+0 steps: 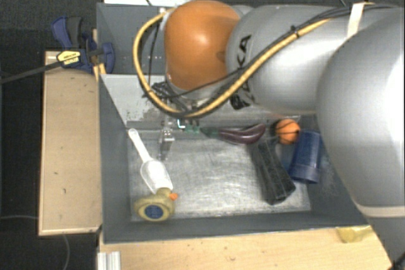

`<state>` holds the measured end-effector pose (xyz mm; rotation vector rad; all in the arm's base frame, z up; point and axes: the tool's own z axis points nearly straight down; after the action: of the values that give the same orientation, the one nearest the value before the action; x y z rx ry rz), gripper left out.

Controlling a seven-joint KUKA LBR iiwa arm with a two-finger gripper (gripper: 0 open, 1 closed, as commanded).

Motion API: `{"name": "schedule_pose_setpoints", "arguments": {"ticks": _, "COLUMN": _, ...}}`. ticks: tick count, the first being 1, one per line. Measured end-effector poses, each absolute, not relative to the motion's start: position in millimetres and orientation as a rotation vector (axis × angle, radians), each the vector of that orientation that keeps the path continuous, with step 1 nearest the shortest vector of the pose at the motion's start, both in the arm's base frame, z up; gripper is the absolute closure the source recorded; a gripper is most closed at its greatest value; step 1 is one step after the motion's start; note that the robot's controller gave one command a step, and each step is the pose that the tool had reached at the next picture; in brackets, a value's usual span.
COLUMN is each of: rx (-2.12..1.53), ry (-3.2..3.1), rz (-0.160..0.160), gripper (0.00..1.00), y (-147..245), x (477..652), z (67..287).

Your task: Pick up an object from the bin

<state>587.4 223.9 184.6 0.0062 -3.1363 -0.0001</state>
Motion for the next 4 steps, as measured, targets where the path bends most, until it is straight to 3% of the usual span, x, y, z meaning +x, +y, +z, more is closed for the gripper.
{"name": "schedule_pose_setpoints", "arguments": {"ticks": 1, "rx": -0.003, "ry": -3.144, "rz": -0.003, "gripper": 0.0, "y": 223, "x": 589.5, "z": 190}}
{"name": "schedule_pose_setpoints", "arguments": {"ticks": 2, "rx": -0.543, "ry": -3.1, "rz": -0.006, "gripper": 0.0, "y": 236, "x": 586.4, "z": 139}}
{"name": "schedule_pose_setpoints", "arguments": {"ticks": 3, "rx": -0.551, "ry": -3.094, "rz": 0.0, "gripper": 0.0, "y": 241, "x": 583.5, "z": 121}}
{"name": "schedule_pose_setpoints", "arguments": {"ticks": 4, "rx": -0.331, "ry": -3.13, "rz": -0.005, "gripper": 0.0, "y": 246, "x": 583.8, "z": 131}}
